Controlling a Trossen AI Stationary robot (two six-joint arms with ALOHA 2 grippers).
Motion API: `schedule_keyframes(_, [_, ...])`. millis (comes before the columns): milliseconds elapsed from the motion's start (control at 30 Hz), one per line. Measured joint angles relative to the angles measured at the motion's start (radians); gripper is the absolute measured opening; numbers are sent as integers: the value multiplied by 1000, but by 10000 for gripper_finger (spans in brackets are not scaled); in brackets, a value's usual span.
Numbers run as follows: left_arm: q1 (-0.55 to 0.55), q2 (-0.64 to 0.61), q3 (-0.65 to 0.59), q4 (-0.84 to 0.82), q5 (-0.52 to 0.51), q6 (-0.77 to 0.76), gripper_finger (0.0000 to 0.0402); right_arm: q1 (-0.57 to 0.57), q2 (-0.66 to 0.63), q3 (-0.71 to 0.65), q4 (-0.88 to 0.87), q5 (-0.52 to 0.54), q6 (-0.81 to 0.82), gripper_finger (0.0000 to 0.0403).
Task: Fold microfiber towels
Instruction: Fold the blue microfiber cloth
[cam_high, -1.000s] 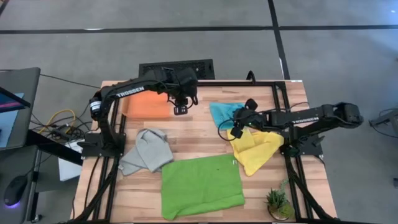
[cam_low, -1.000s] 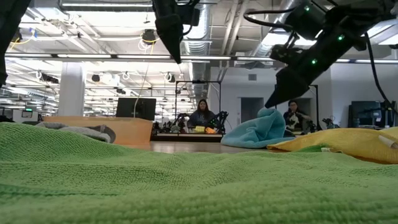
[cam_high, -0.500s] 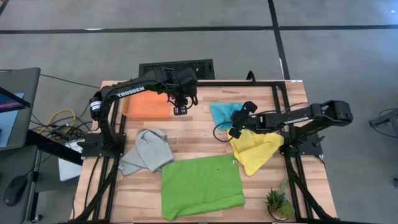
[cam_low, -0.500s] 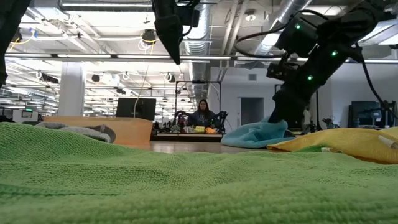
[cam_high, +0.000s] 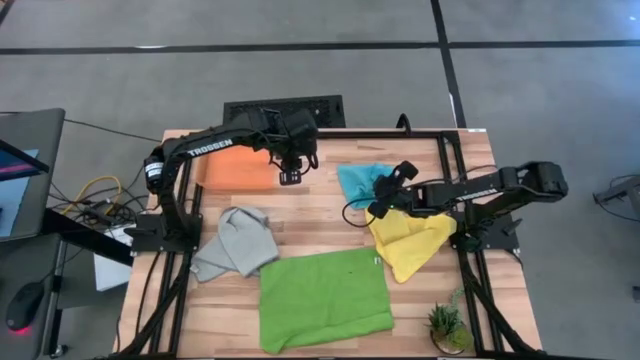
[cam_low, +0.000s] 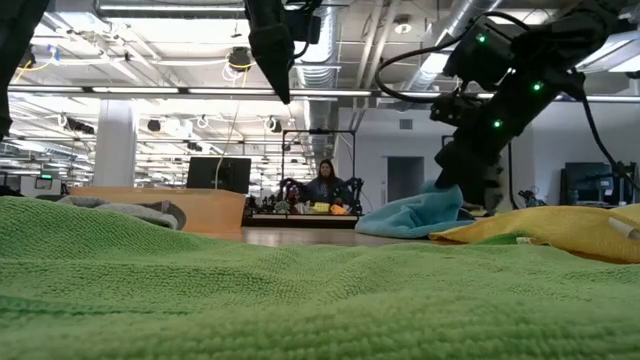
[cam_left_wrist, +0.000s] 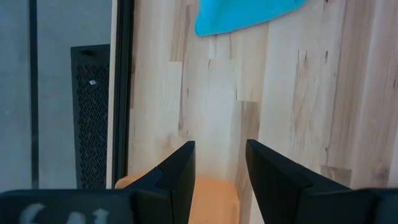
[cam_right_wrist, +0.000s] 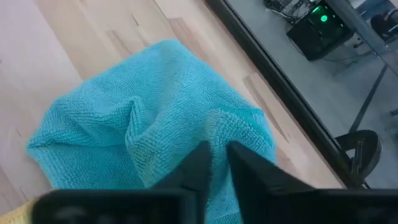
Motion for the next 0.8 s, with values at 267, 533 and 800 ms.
schedule_keyframes(267, [0,0,0,0,0,0,135,8,-61,0,-161,-6,154,17])
schedule_keyframes(533, [0,0,0,0,0,0,135,11,-131,0,-322,-147,261,11])
schedule_keyframes(800, [0,0,0,0,0,-4,135,5,-115,0,-337,-199,254,17])
